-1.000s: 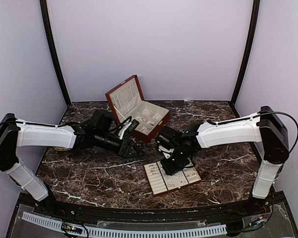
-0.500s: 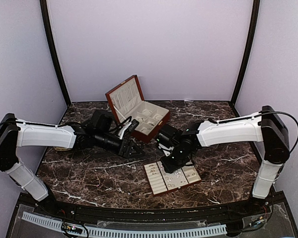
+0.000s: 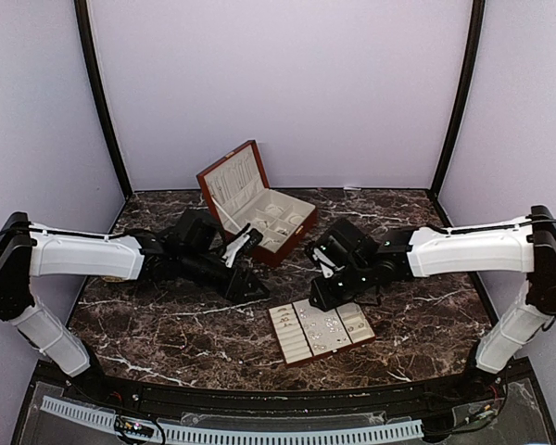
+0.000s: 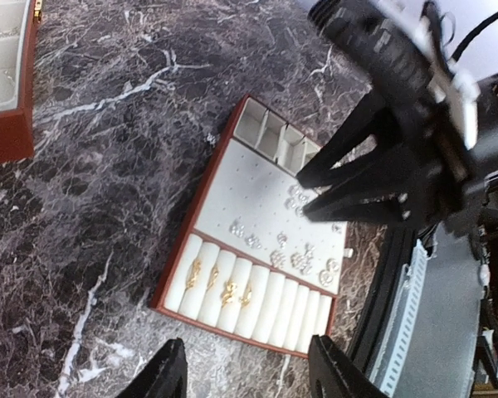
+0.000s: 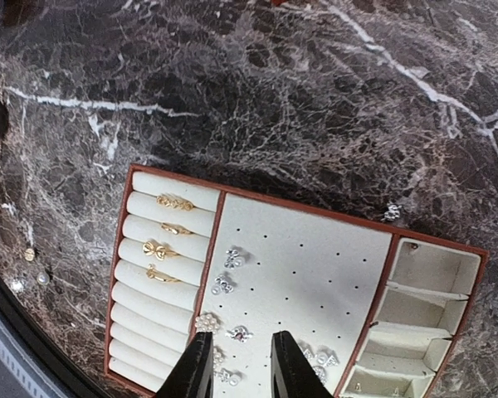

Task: Organize the mixed jewelry
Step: Insert the earring into the earring holder, then pick up the earring from the center of the board.

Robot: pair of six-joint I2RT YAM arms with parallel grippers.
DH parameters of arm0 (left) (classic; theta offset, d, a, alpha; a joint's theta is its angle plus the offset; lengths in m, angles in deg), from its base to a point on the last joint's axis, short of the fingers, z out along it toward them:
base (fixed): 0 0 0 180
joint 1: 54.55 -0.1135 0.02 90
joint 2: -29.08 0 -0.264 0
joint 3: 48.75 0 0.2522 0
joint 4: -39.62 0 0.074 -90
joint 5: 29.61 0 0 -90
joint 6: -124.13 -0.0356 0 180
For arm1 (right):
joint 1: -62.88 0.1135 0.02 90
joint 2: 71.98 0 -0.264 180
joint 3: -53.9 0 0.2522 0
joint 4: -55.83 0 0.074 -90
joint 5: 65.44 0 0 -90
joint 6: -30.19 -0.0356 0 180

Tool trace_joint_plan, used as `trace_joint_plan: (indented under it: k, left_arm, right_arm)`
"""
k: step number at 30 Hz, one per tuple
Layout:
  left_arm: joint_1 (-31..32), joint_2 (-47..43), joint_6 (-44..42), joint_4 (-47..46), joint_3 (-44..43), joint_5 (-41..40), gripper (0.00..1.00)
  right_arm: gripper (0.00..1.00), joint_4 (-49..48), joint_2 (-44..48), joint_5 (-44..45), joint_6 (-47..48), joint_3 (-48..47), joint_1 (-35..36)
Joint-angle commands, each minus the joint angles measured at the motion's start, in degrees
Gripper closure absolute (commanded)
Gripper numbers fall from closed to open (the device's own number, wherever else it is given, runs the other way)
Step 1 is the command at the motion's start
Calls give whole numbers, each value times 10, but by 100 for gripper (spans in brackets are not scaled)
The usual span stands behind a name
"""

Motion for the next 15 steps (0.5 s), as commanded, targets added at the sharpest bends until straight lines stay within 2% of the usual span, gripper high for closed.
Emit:
trace_joint_plan:
  k: [1, 7, 15]
  left_arm:
    - [24, -28, -41, 74, -7, -86, 48]
    - [71, -50, -49, 181, 22, -186, 52]
    - [97, -35, -17, 258, 58, -170, 54]
  right_arm:
    - [73, -104, 65, 19, -23, 51, -21]
    - [73, -173, 132, 47, -32, 128, -35]
    - [69, -244, 198, 64, -54, 208, -43]
